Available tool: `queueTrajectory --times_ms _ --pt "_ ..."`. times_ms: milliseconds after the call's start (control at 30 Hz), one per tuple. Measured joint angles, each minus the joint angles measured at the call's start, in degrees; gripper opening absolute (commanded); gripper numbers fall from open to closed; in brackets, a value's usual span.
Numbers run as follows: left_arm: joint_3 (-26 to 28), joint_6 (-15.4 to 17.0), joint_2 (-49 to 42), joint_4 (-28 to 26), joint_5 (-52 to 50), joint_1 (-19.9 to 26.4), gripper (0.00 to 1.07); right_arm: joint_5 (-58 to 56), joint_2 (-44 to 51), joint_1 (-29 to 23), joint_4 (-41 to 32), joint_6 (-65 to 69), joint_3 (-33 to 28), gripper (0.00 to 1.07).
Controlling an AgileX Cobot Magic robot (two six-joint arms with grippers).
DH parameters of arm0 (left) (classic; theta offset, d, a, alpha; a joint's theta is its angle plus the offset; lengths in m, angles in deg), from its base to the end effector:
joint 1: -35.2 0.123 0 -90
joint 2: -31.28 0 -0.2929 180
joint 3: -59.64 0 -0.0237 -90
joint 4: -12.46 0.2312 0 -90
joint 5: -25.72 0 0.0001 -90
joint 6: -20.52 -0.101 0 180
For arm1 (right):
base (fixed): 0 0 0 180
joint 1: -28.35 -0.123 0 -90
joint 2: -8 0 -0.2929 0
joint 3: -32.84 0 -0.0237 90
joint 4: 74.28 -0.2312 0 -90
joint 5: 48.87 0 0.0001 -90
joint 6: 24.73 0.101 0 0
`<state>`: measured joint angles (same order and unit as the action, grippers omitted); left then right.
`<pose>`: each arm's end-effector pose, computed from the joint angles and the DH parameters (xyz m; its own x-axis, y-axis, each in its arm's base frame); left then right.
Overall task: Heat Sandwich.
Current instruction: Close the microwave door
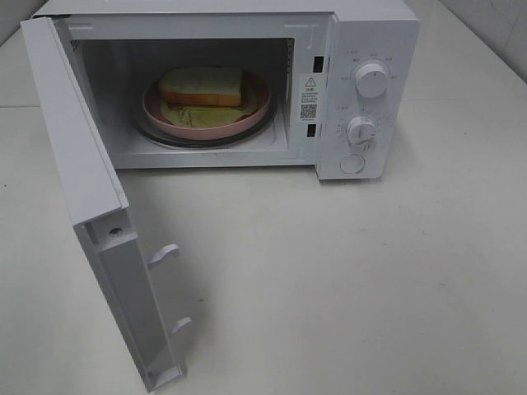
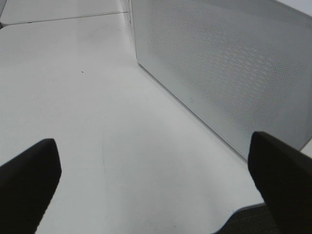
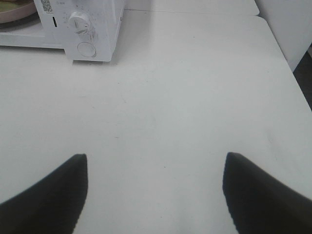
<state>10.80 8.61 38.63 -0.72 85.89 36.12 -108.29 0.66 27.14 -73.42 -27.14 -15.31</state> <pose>-0.0221 -0.0203 0.2658 -0.4168 0.0833 -0.9052 0.2016 0.9795 -0.0027 -0.0218 -0.0018 0.2683 -0.4201 -0.0586 -0.9056 -0.0303 0.9983 -0.0505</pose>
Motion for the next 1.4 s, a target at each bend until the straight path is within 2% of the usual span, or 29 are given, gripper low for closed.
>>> queueTrajectory --times_ms 1400 --pt "0.0 0.0 0.0 0.0 0.0 0.0 1.00 0.0 0.0 0.0 0.0 0.0 0.0 0.74"
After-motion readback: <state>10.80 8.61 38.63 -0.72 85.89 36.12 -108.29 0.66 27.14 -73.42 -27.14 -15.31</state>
